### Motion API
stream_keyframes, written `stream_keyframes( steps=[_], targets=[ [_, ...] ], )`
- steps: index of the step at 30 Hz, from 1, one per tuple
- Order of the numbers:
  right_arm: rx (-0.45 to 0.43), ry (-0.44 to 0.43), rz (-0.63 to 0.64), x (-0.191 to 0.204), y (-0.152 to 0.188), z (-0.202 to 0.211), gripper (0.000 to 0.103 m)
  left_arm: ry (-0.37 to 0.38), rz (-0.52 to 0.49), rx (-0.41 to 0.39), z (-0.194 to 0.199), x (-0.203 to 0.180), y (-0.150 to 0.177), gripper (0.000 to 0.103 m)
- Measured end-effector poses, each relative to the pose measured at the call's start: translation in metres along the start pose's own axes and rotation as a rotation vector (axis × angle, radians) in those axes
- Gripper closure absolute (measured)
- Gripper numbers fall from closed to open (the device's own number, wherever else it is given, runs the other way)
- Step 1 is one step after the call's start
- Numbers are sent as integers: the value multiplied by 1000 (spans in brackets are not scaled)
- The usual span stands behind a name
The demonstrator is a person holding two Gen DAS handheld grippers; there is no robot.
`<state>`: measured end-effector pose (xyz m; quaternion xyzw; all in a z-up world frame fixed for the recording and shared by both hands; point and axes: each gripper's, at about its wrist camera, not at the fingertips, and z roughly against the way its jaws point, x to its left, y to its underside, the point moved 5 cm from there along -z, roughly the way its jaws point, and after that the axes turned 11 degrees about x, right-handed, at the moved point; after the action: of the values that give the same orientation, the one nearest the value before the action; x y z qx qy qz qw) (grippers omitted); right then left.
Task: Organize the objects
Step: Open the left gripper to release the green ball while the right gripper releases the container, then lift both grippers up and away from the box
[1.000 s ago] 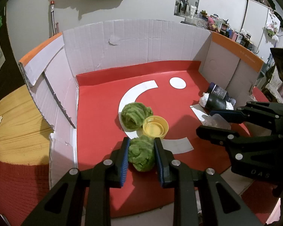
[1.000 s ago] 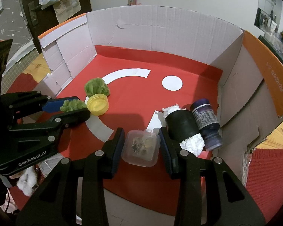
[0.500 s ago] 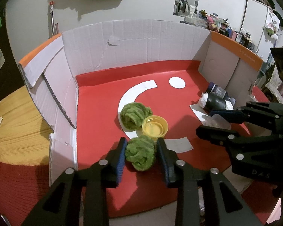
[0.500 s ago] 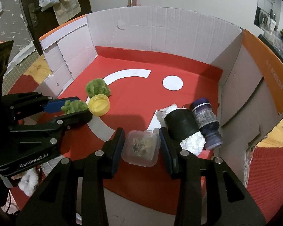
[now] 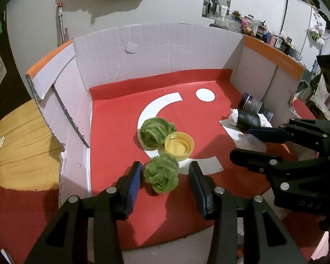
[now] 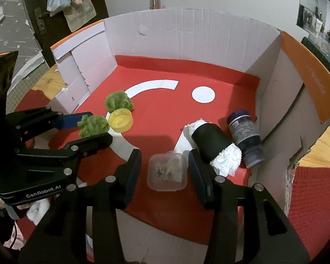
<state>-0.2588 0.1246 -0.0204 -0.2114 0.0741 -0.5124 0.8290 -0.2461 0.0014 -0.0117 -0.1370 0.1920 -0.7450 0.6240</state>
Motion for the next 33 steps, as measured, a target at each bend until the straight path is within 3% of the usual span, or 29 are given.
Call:
stream_keyframes(
  steps=[12, 18, 33],
  targets=[
    [-23, 0, 11, 7, 4, 12, 51, -3, -9, -27, 13, -6, 3, 47],
    [-42, 3, 15, 11, 7, 21, 42, -8, -7, -44, 23, -6, 6, 44],
    [-74, 4, 5, 17, 16, 40, 25, -33, 3, -85, 44, -5, 17, 21]
  ],
)
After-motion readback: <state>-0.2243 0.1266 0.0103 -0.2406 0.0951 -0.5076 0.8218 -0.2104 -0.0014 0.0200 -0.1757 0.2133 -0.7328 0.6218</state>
